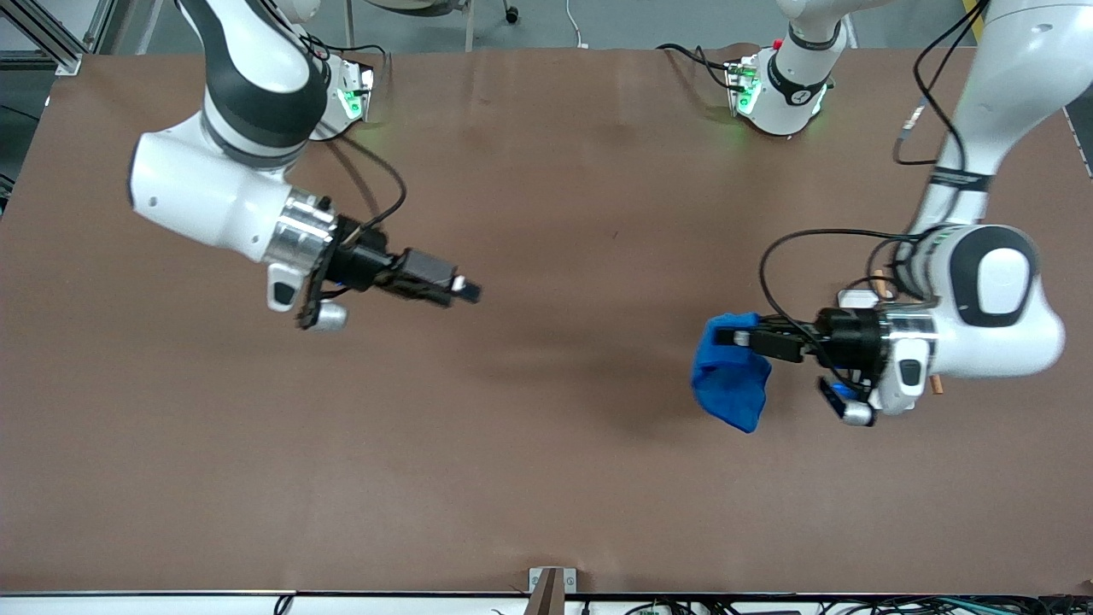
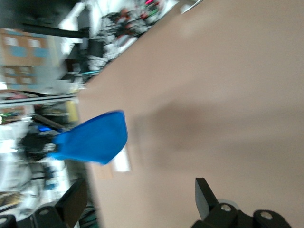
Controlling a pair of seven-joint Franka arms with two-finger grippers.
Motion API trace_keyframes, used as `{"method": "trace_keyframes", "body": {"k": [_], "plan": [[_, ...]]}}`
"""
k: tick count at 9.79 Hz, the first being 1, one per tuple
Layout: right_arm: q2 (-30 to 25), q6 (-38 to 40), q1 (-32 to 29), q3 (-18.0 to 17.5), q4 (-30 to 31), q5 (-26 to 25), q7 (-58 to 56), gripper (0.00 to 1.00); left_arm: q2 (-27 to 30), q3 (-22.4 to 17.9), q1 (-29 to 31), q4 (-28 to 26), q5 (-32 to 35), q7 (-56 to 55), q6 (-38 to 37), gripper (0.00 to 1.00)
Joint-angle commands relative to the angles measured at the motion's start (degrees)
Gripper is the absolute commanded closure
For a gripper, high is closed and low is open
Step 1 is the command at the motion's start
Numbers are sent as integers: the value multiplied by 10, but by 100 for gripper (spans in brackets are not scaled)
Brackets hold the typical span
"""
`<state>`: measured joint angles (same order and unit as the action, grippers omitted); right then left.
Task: Right arm passes towel to left arm to hang
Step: 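Open the right gripper while the left gripper carries the towel away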
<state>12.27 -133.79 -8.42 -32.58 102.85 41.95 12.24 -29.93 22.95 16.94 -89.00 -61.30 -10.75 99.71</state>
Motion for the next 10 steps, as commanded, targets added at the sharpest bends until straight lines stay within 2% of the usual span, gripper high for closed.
{"method": "trace_keyframes", "body": {"k": [1, 3, 4, 5, 6, 7, 10], "plan": [[-72, 56, -6, 63, 57, -143, 16, 0, 15, -2, 4, -5, 159, -76, 8, 100], [-96, 122, -5, 132, 53, -292, 33, 0, 57, -2, 7, -6, 295, -199, 6, 100], [-111, 147, -2, 166, 53, -336, 33, 0, 76, -2, 7, -8, 358, -257, -2, 100], [-127, 184, 26, 228, 45, -376, 33, 0, 89, -3, 11, -8, 412, -292, -29, 100], [-140, 233, 58, 293, 26, -403, 32, 0, 103, -2, 27, -12, 454, -314, -46, 100], [-149, 290, 60, 314, -3, -415, 26, 0, 105, -2, 45, -9, 479, -321, -69, 100], [-149, 464, 61, 351, -140, -427, 23, 0, 98, -7, 85, -7, 493, -362, -128, 99]]}}
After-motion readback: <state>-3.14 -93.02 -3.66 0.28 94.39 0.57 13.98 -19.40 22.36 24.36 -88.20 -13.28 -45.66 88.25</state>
